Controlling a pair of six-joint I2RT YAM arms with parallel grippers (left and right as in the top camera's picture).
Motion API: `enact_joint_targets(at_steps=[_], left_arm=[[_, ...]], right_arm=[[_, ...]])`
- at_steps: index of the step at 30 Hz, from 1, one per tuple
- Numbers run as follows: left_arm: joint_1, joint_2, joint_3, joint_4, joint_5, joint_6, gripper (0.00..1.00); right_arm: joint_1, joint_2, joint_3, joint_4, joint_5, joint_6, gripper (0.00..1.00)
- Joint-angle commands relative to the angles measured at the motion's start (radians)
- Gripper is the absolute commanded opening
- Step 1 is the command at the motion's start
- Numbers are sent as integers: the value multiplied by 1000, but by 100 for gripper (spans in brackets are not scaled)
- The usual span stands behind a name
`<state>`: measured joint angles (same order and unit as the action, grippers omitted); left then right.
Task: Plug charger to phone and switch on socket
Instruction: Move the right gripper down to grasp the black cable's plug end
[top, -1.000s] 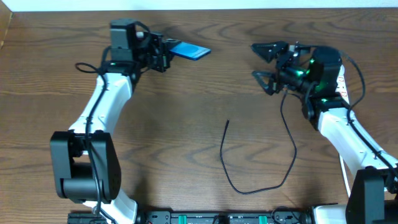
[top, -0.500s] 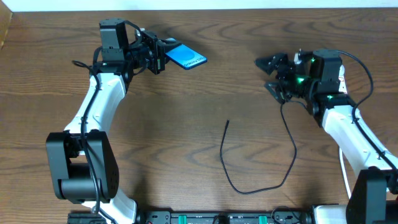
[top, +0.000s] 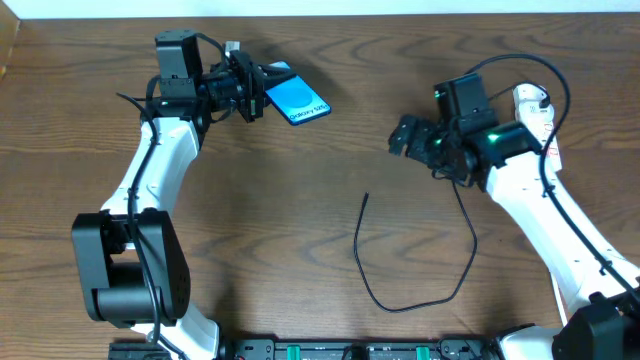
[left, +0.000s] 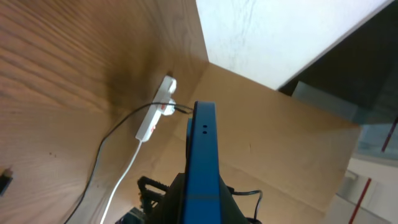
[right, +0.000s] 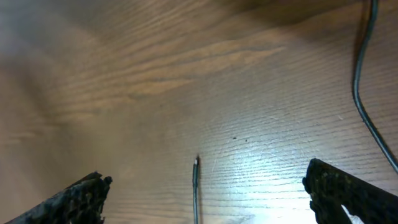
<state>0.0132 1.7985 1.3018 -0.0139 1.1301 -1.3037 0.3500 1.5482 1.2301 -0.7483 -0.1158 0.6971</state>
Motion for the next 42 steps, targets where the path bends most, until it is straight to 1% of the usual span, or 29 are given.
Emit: enact_joint_targets(at_steps=[1,8,11,19,23,27,37,42], left_arm=[[5,-16,6,8,64,21,7],[5,-16,6,8,64,21,7],[5,-16,6,8,74,21,7],[5,-16,6,8,101,21,7],[5,-16,6,8,101,27,7],[5,-16,6,8,101,98,7],[5,-16,6,8,117,103,7],[5,-16,6,8,116,103,7]], right_arm=[[47,-5,10,-2,33,-48,99],[82,7,10,65,40,-47,99],[119,55,10,73,84,-9,99],[165,200,11,91,79,-11,99],[168,204,11,125,80,-10,99],[192,205,11,129,85,-10,98],[272,232,11,158,178,-10,99],[275,278,11,151,176,37,94]])
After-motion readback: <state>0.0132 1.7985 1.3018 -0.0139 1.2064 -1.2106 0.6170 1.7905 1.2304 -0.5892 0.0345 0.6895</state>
